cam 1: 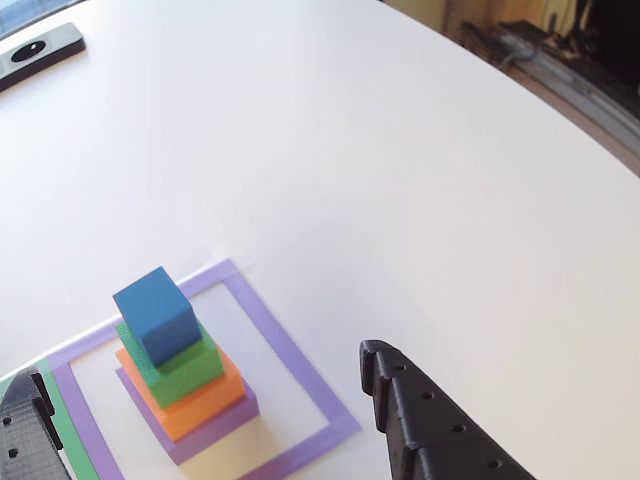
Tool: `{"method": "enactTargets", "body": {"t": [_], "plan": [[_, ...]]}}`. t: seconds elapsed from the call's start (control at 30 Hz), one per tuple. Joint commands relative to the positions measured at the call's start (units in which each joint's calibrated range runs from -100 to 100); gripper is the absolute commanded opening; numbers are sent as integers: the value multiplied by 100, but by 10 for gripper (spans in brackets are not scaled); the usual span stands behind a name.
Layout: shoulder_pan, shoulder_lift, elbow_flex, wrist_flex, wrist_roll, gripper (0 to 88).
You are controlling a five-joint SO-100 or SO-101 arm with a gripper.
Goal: Tower of hanoi
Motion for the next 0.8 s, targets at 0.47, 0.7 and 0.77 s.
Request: {"method": "enactTargets", "body": {"t": [0.47,0.7,0.77], "plan": [[-254,2569,839,-4463,0,405],[-406,3482,812,-5491,0,402],[-452,3707,794,-5726,0,403]]}}
